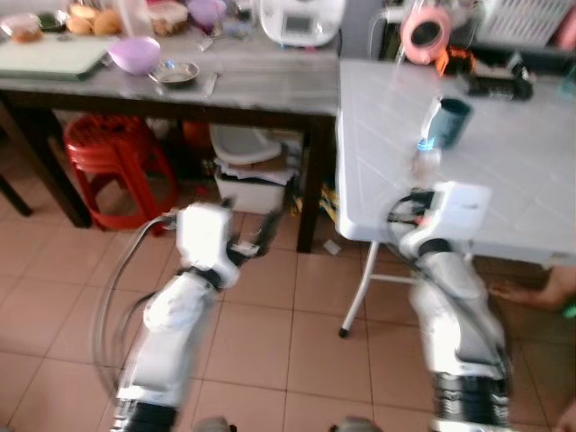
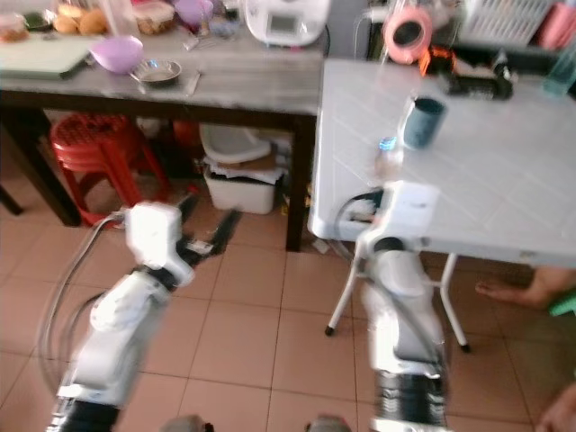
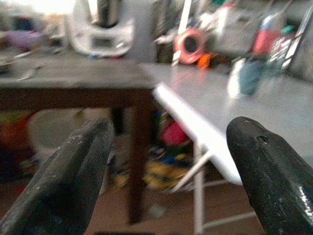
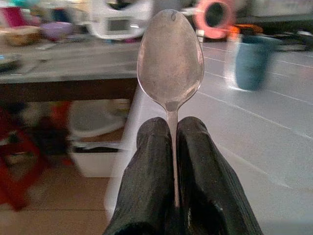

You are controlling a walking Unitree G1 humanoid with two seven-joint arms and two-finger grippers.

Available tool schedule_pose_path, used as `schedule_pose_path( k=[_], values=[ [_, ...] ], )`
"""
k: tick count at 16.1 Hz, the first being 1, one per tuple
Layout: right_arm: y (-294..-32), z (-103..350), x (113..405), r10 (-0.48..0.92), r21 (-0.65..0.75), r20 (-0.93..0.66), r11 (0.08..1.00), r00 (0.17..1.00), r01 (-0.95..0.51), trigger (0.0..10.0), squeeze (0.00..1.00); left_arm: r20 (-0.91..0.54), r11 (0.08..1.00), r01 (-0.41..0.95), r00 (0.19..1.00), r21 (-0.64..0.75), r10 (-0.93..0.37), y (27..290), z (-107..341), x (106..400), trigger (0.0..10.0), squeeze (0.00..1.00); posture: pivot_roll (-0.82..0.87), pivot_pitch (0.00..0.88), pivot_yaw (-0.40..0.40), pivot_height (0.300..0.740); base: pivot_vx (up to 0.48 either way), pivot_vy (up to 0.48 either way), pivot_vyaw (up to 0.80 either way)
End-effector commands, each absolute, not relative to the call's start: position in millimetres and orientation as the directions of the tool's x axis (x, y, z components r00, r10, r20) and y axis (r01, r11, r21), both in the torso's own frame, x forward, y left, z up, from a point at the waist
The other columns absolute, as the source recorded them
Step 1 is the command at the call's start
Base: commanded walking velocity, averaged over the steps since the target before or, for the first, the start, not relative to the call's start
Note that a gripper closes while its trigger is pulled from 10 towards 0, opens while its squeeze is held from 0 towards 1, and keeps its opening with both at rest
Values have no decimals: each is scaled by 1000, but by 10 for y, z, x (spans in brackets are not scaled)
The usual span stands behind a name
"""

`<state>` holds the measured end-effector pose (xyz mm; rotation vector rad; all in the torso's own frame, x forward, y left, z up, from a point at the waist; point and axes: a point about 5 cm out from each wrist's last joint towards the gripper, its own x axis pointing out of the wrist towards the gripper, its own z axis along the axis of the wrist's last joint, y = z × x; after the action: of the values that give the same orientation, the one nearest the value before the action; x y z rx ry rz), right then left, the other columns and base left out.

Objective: Setting the table

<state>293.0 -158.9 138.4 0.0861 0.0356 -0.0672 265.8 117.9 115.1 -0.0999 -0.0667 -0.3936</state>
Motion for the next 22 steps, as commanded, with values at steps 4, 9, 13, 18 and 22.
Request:
schedule_pose_path(
  k=[4, 9, 13, 18, 22],
  values=[
    [-1677, 1454, 2952, -96, 69, -2, 993, 995, 96, 10000, 0, 107, 908, 415, 907, -67, -407, 1086, 1202, 2657, 10000, 0, 8, 0, -2, 740, 478, 0, 0],
    [-1661, 1458, 2958, -91, 64, 4, 994, 996, 91, 10000, 0, 102, 913, 401, 914, -81, -392, 1103, 1196, 2674, 10000, 0, 6, 0, 2, 740, 451, 52, 0],
    [-1668, 1459, 2959, -90, 61, 6, 994, 996, 90, 10000, 0, 109, 914, 401, 913, -64, -393, 1097, 1207, 2684, 10000, 0, 4, 0, 4, 740, 400, 265, 0],
    [-1656, 1454, 2957, -77, 55, 7, 996, 997, 77, 10000, 0, 113, 916, 395, 916, -68, -386, 1099, 1211, 2700, 10000, 0, 2, 0, 5, 740, 344, 330, 0],
    [-1633, 1469, 2968, -66, 50, 14, 997, 998, 66, 10000, 0, 125, 913, 407, 908, -40, -399, 1079, 1222, 2692, 10000, 0, 3, 0, 4, 740, 364, 261, 0]
  ],
)
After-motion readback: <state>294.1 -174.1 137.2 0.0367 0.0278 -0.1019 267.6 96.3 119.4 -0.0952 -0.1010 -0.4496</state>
